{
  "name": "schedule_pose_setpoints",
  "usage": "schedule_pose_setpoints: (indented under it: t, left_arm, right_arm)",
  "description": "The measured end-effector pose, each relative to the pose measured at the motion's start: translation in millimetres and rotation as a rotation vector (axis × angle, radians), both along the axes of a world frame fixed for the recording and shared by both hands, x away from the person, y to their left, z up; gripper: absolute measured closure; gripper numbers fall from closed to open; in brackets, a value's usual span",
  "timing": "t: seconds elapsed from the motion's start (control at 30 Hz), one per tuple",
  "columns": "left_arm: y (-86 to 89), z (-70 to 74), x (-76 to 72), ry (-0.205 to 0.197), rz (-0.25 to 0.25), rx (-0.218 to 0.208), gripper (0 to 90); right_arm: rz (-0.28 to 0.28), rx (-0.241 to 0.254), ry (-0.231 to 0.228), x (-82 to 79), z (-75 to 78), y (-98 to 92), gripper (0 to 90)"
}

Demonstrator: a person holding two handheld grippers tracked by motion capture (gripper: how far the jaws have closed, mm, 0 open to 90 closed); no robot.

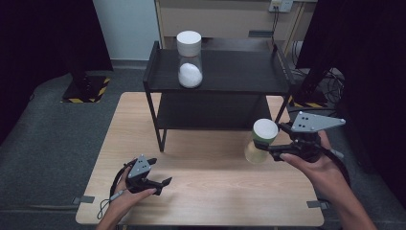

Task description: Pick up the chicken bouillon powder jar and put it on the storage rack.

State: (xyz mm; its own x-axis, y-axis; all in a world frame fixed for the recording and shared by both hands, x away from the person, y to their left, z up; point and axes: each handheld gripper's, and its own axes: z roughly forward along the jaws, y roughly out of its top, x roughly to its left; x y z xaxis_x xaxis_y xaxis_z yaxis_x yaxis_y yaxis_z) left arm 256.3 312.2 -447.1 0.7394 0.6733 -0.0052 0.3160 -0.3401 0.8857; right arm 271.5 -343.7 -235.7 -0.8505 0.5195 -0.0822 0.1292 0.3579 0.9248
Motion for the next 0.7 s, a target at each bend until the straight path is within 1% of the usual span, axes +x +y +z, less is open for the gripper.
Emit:
schedule_pose_setpoints:
  t: [0.1, 0.27, 0.37, 0.47, 0.5, 0.53, 0.57, 0.7]
  left_arm:
    - [-0.3, -0.1, 0.0, 0.001, -0.001, 0.0, 3.9]
    - [-0.5, -0.7, 0.3, 0.003, -0.003, -0.001, 3.7]
    - [-0.3, -0.1, 0.2, 0.003, -0.003, 0.004, 3.5]
    - [0.1, 0.0, 0.1, 0.003, -0.001, 0.003, 3.5]
    - [0.1, 0.0, 0.1, 0.003, -0.001, 0.003, 3.4]
    - [0.1, -0.1, 0.1, 0.003, -0.001, 0.003, 3.4]
    - [0.0, -0.2, 0.2, 0.004, -0.001, 0.003, 3.3]
    - [-0.7, -0.2, 0.3, 0.005, -0.005, 0.005, 3.3]
  right_arm:
    - [0.003, 0.001, -0.004, 0.6, 4.1, 0.1, 34.4]
    - [0.0, -0.002, -0.03, -1.3, 16.9, 3.3, 34.4]
    - [0.001, 0.005, -0.032, -0.4, 23.9, 3.7, 34.4]
    - [0.008, 0.029, -0.029, 1.1, 29.3, 2.4, 34.5]
    - [0.008, 0.029, -0.029, 1.1, 29.3, 2.4, 34.5]
    - [0.009, 0.034, -0.031, 1.0, 34.4, 2.9, 34.4]
    - [0.007, 0.032, -0.034, 0.5, 37.5, 3.6, 34.4]
    - [-0.01, 0.011, -0.068, -4.2, 48.2, 8.2, 34.4]
